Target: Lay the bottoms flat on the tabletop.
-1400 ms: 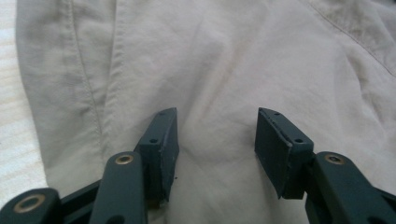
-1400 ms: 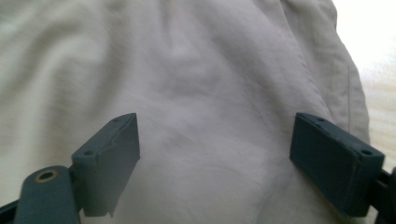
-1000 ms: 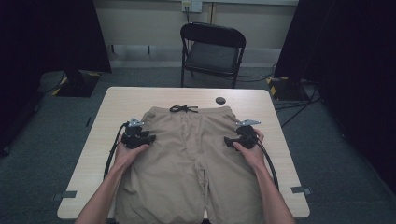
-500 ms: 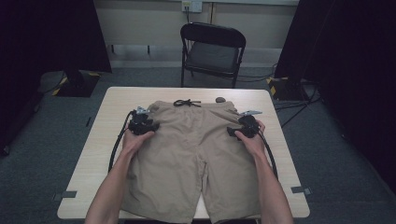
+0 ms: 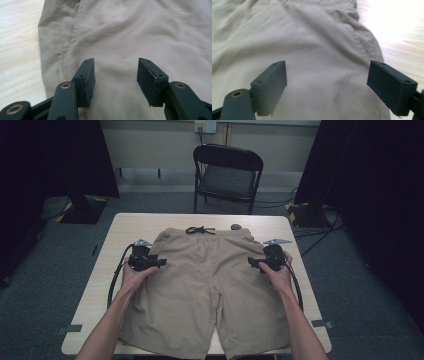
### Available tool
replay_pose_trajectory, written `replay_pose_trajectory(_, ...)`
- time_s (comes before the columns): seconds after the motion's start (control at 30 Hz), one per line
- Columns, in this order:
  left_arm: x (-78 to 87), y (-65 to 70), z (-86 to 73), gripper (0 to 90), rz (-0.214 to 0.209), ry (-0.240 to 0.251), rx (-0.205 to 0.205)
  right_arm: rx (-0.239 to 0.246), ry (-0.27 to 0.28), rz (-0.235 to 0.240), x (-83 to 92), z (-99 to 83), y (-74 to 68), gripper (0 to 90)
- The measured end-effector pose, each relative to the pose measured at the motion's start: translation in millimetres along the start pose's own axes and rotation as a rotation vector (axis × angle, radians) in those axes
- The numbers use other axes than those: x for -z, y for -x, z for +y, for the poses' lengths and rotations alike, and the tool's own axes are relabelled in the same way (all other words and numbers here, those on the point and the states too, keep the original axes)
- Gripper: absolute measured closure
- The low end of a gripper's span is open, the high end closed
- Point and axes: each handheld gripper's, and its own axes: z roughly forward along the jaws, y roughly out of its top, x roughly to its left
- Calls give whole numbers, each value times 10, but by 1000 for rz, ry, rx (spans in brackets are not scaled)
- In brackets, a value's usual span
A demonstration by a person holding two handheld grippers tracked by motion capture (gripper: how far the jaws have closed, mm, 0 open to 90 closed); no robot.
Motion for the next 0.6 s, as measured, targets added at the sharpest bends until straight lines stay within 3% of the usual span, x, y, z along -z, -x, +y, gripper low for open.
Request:
replay_pose_trajectory(0.07,106,50,-15,490,-19,2,11,19,-9,14,105,-60,-53,152)
replay_pose_trajectory(0.13,214,107,-37,492,-32,27,-7,23,-13,18,197,-127,-98,152)
replay_pose_trajectory(0.2,281,165,-63,493,-58,12,-15,15,-8,23,290,-202,-136,155)
replay_pose_trajectory(0.27,343,236,-100,494,-62,2,-53,38,-14,31,353,-289,-190,152)
replay_pose_trajectory(0.33,379,265,-135,500,-76,17,-55,53,-28,37,399,-383,-247,149)
replay_pose_trajectory(0.43,436,324,-254,503,-93,28,-46,64,-51,42,431,-533,-310,150)
replay_pose_trajectory(0.6,476,438,-538,503,-82,-13,-67,66,-66,22,507,-760,-335,151)
